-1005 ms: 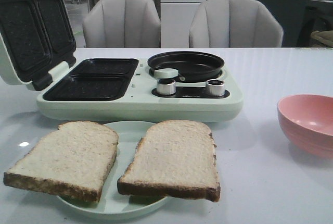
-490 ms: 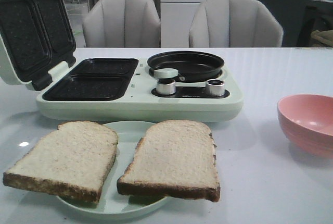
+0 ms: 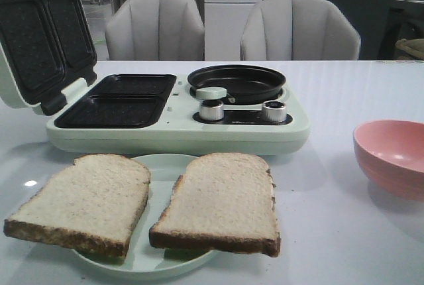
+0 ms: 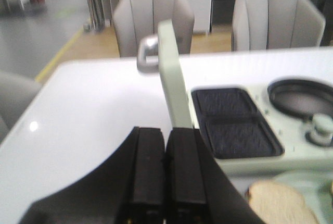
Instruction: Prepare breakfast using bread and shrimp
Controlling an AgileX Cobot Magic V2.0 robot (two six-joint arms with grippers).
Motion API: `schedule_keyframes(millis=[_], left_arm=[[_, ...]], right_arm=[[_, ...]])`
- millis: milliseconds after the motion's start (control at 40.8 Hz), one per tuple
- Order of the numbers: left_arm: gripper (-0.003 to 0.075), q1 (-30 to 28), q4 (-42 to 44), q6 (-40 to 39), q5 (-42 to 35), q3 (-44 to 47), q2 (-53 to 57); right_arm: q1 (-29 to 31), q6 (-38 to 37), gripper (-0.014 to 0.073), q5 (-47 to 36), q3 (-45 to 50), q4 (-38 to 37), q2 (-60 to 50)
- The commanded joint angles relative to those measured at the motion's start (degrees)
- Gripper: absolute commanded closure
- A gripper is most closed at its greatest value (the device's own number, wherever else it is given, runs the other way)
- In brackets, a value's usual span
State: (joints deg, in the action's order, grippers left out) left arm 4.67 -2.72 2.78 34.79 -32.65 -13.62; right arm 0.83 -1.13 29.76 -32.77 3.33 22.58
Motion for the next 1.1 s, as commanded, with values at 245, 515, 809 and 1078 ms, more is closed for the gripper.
schedule_keyframes(millis=[245,515,809,1078], left_arm=[[0.0619,-0.1,-0.5,-0.3,-3.8,3.8,-3.5],[0.0430,-0.1,-1.4,-0.3,-2.3,4.4,-3.6],[0.0157,3.3,-2.7,0.4,-1.4,4.4,-4.3],[0.0157,18.7,-2.5,15.9,-1.9,4.4,-12.2]], right_arm=[[0.2,0.2,0.0557,0.8,1.1,0.3,8.2],[0.2,0.2,0.0356,1.8,1.2,0.3,10.6],[0.2,0.2,0.0016,1.7,1.2,0.3,11.9],[0.2,0.2,0.0016,1.9,1.2,0.3,12.0]])
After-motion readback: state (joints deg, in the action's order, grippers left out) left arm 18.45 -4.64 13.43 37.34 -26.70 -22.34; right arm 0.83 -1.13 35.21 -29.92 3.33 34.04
